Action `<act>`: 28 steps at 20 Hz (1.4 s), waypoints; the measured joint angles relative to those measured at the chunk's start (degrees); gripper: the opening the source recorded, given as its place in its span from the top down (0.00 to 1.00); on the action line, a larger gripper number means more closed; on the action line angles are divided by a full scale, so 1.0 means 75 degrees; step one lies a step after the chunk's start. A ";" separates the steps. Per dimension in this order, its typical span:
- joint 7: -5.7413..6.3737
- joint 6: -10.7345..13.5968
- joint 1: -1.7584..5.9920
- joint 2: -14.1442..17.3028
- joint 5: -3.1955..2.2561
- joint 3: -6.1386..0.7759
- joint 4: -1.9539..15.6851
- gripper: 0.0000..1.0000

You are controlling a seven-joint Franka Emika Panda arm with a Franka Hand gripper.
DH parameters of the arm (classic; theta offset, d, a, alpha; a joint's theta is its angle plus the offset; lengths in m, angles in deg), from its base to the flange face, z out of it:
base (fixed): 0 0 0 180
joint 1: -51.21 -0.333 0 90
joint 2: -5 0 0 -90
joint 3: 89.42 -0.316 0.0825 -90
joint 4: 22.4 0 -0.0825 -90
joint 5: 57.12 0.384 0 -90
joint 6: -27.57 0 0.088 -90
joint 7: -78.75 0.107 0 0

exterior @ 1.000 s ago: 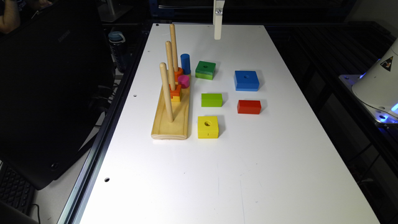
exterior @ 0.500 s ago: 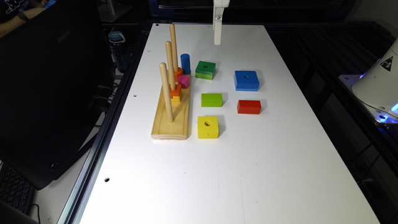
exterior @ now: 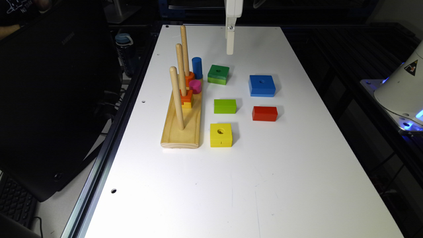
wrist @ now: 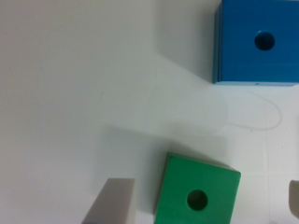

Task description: Pick up green block.

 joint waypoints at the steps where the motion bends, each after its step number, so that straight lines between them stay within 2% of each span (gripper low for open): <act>1: 0.0000 0.0000 0.0000 0.0000 0.0000 0.0000 0.0000 0.00; 7: 0.0000 -0.0009 0.0000 0.0019 -0.0001 0.0000 -0.0009 0.00; 13: 0.0005 -0.0358 0.0002 0.0285 -0.0037 0.0017 -0.0078 0.00; 21: 0.0006 -0.0384 0.0002 0.0318 -0.0046 0.0018 -0.0080 0.00; 28: 0.0029 -0.0677 0.0003 0.0605 -0.0123 0.0041 -0.0095 0.00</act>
